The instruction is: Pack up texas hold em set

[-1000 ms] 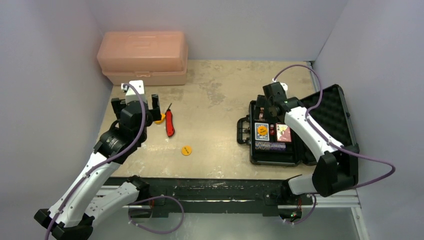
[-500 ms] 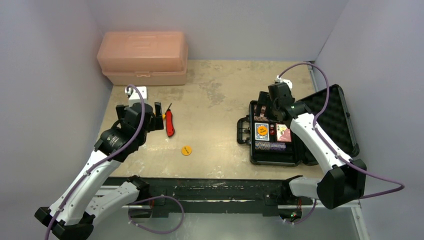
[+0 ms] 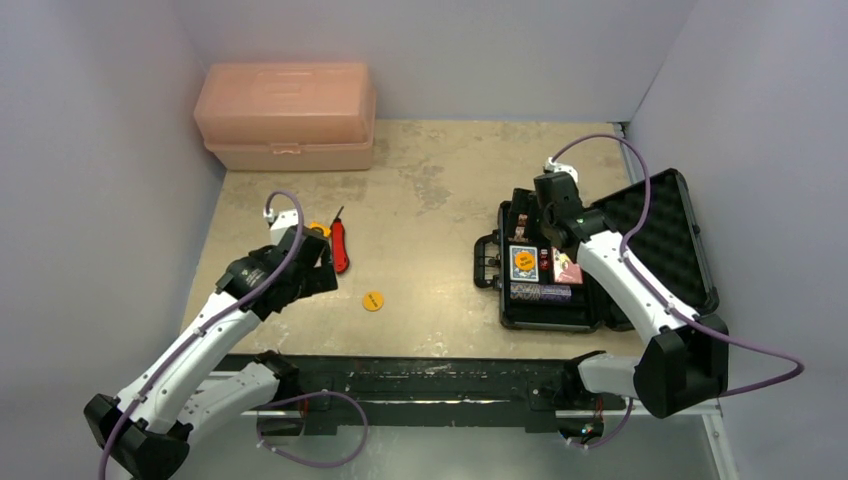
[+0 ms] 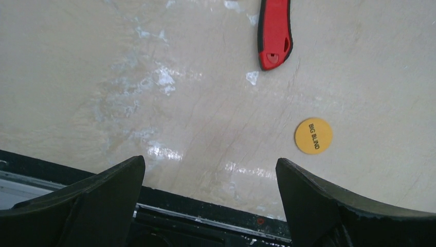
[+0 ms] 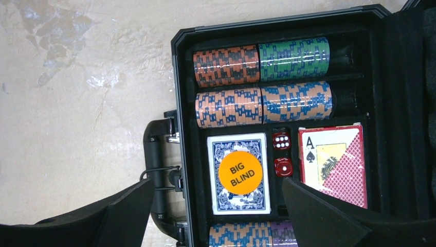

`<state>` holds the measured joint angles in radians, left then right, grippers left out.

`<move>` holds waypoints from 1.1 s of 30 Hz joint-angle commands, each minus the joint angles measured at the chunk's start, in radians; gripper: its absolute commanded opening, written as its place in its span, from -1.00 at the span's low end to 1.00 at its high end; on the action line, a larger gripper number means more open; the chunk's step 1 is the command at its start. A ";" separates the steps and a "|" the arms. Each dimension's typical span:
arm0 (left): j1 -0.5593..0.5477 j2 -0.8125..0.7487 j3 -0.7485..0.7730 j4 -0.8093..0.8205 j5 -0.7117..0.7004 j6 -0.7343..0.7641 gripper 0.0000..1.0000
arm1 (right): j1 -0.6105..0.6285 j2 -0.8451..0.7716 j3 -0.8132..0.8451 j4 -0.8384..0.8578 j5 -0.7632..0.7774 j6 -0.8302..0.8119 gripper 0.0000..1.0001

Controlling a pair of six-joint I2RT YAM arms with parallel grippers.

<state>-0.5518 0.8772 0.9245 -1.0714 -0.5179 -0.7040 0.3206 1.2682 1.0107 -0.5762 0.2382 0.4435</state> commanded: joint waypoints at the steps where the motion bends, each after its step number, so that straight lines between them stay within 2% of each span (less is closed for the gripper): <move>1: 0.004 0.010 -0.070 0.041 0.108 -0.102 1.00 | 0.003 -0.037 -0.028 0.058 -0.022 -0.017 0.98; 17: 0.004 0.120 -0.191 0.161 0.180 -0.170 0.99 | 0.003 -0.030 -0.042 0.062 -0.030 -0.010 0.98; 33: 0.004 0.201 -0.260 0.274 0.222 -0.165 0.93 | 0.003 -0.014 -0.043 0.062 -0.026 -0.010 0.98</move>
<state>-0.5518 1.0599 0.6735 -0.8562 -0.3122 -0.8555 0.3206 1.2667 0.9730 -0.5442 0.2142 0.4435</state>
